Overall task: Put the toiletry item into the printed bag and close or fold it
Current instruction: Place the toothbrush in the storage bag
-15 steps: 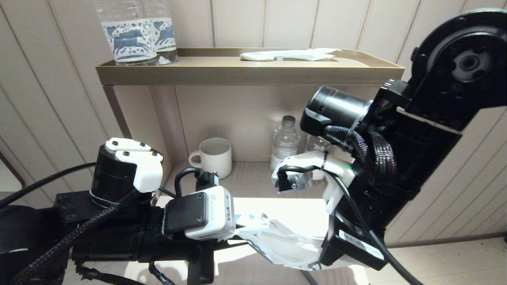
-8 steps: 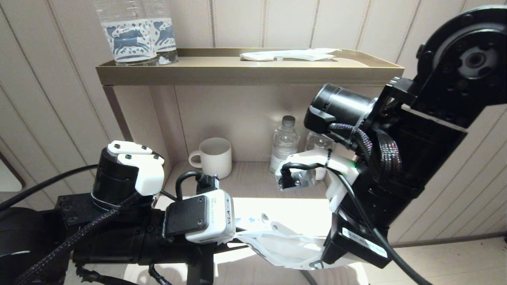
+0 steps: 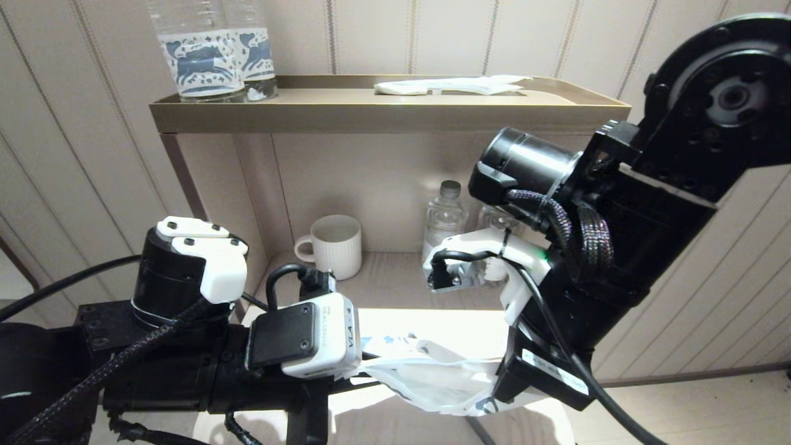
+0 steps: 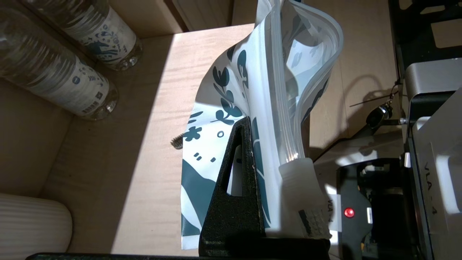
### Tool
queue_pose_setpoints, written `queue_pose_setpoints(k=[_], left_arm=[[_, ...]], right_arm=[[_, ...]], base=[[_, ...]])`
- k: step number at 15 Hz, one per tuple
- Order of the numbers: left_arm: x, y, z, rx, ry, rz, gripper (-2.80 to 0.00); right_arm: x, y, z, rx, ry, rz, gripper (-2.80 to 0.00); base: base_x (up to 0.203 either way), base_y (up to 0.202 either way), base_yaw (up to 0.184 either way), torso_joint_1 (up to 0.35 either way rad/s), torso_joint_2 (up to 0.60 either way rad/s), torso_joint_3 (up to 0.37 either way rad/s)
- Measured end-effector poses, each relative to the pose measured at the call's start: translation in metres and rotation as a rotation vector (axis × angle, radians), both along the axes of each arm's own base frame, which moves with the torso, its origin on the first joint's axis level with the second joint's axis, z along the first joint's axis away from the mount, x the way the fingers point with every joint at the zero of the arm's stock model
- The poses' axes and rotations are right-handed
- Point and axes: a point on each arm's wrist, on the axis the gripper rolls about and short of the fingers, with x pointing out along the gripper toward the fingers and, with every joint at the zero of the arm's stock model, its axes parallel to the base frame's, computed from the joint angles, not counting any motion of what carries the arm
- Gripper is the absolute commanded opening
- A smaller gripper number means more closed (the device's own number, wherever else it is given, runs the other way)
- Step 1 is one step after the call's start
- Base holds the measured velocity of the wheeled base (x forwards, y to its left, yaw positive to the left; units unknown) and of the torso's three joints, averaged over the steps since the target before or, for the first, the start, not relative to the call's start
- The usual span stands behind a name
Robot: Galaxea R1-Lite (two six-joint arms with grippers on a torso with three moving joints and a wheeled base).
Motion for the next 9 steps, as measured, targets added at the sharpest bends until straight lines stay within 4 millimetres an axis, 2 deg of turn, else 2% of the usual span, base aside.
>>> queue_pose_setpoints(k=[3, 4, 9], left_arm=[[-0.0041, -0.0005, -0.0022, 0.005, 0.005, -0.013, -2.80], [-0.0052, -0.0010, -0.0025, 0.005, 0.007, -0.018, -2.80], [-0.0064, -0.0013, -0.0021, 0.004, 0.006, -0.024, -2.80]], right_arm=[[0.0001, 0.0000, 0.0006, 0.002, -0.004, 0.000, -2.80], [0.0003, 0.0001, 0.0009, 0.005, -0.008, 0.000, 0.00], [0.0020, 0.0031, 0.0013, 0.003, -0.054, -0.009, 0.00]], base=[[0.000, 0.000, 0.000, 0.000, 0.00, 0.000], [0.000, 0.000, 0.000, 0.000, 0.00, 0.000], [0.000, 0.000, 0.000, 0.000, 0.00, 0.000]])
